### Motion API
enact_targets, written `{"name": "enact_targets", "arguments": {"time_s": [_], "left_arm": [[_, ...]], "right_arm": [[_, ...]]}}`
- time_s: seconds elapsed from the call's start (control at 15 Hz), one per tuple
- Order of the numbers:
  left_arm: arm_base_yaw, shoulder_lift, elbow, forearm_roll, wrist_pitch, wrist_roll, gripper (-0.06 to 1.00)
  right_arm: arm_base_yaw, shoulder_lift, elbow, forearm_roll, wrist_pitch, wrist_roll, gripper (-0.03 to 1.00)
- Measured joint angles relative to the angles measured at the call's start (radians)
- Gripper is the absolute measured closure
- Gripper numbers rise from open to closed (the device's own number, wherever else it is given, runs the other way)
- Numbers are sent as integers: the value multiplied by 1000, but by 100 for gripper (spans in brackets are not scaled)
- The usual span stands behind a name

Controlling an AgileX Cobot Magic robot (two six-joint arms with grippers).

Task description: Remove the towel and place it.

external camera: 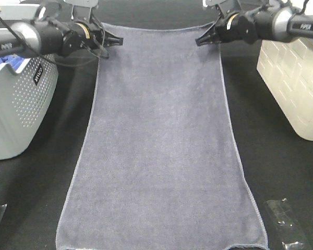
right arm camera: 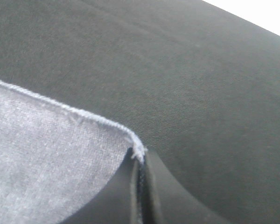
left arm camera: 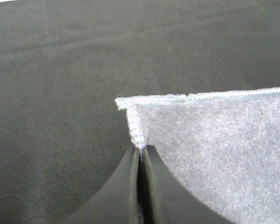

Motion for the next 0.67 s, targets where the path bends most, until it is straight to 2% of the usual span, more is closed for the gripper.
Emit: {"name": "enact_targets", "arguments": {"time_s": [0.27,0.4,0.47,0.6,0.67], "left_arm": [[0,62,-32,0,-25,0,94],[0,96,-32,4,-14,0,94],[0,96,-32,4,-14,0,94],[0,100,-32,2,6,-8,91],[0,99,-32,-3,6,-25,81]], "right_arm": [[0,58,0,0,-38,0,97],[0,95,0,0,-55,0,89],[0,95,0,0,-55,0,89],[0,104,0,0,-55,0,73],[0,104,0,0,-60,0,58]]}}
